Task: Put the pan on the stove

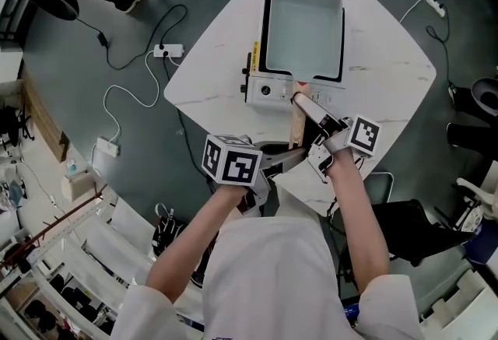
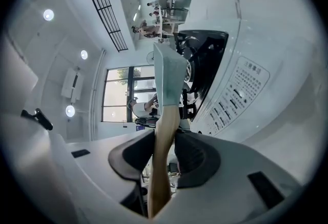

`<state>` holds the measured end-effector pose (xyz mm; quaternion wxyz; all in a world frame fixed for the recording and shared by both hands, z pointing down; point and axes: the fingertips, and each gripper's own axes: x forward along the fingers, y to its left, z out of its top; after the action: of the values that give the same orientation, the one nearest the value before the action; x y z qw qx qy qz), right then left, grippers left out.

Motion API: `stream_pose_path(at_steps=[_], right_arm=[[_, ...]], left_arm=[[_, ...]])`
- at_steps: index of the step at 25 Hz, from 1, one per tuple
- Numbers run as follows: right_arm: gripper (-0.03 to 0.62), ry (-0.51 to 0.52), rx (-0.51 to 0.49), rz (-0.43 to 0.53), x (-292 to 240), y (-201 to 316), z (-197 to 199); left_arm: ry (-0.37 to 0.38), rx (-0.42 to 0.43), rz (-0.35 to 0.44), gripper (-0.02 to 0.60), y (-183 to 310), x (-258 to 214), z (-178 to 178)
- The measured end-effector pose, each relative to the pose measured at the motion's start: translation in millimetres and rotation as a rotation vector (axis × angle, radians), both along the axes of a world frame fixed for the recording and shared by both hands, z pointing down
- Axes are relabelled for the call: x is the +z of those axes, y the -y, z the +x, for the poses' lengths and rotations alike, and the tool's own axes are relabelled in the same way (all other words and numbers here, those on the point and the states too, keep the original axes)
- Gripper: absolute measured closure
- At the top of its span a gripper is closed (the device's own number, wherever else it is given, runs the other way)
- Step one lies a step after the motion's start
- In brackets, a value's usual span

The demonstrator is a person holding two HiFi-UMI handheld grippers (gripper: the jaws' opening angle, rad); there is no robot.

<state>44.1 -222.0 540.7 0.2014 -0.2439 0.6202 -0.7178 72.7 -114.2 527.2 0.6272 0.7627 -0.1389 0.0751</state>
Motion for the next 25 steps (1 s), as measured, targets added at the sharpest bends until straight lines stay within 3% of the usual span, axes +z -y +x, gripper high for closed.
stream_pose_path(at_steps=[11, 17, 19, 21, 25], right_arm=[[0.468, -0.010, -0.016, -0.026, 21, 5, -1], [0.467, 0.006, 0.022, -0.016, 11, 1, 2], [0.440, 0.011, 0.025, 0.001, 9, 2, 1], [0.372, 0.001, 0.015, 0.016, 6, 4, 0], [0.372, -0.022, 0.015, 0.018, 8, 10, 1]], left_arm=[[0.006, -0.013, -0.026, 0.497, 5, 21, 2], [-0.022, -0.055, -0.037, 0.494, 1, 14, 1], [-0.011, -0.066, -0.028, 0.490, 1, 14, -1], [0.008, -0.079, -0.013, 0.475, 4, 15, -4], [-0.024, -0.141, -0.030, 0.357, 14, 15, -13]])
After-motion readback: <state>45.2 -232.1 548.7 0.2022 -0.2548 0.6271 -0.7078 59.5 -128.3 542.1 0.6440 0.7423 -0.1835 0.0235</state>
